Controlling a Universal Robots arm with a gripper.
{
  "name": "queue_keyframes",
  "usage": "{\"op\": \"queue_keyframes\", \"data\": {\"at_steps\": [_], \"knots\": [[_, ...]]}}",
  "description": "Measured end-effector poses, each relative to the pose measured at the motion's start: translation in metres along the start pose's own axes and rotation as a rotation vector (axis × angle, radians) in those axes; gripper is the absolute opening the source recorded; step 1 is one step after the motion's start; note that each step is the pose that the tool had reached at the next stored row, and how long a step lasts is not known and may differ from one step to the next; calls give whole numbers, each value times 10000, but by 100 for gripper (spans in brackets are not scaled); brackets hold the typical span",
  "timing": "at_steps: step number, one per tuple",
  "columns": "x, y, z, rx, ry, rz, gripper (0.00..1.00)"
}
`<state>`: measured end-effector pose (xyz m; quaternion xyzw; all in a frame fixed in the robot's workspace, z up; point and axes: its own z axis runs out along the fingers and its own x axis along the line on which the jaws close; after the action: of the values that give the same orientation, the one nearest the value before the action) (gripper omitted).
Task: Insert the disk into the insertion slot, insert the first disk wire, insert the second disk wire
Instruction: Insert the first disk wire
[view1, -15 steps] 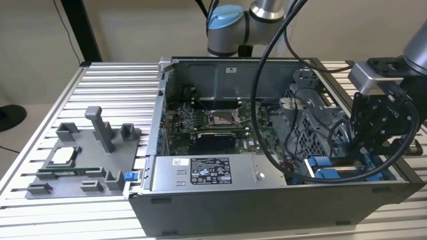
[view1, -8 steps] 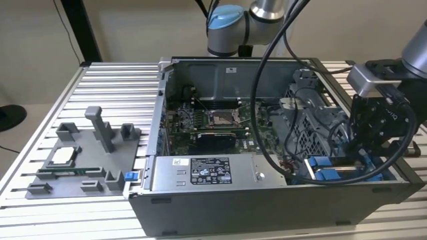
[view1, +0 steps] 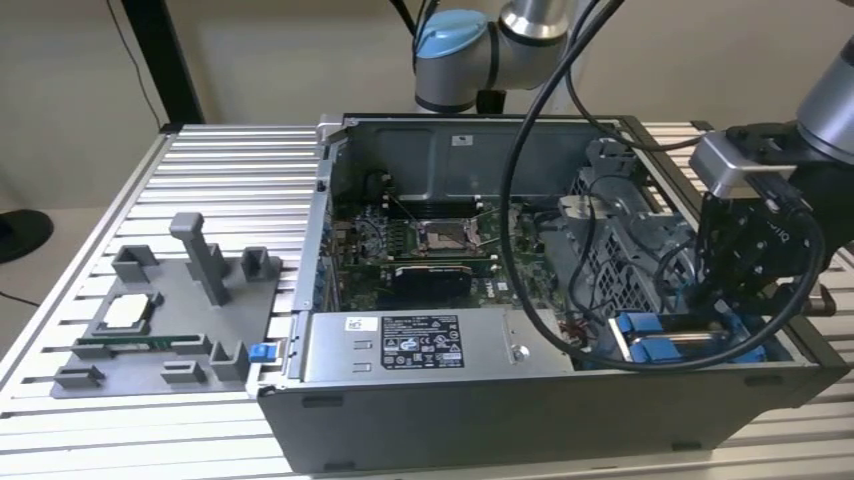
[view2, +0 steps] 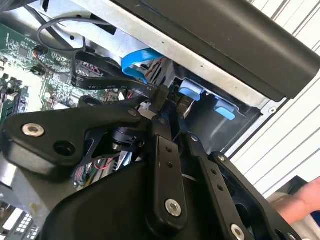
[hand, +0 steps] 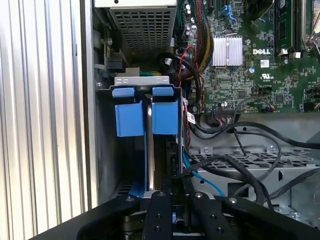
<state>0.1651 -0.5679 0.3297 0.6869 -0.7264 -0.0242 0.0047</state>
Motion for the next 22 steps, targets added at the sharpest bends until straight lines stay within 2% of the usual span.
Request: {"op": "queue_keyframes", "data": {"at_steps": [3,4,5,7,11,22], "knots": [[0,0,1,0,-1,0,0],[0,0,4,-1,-5,1,100],[-1,-1,12,-1,-24,-1,100],[0,0,9,-2,-15,0,100],[-1,2,-31,0,-3,-1,100],[-6,16,-233,0,0,0,100]]}}
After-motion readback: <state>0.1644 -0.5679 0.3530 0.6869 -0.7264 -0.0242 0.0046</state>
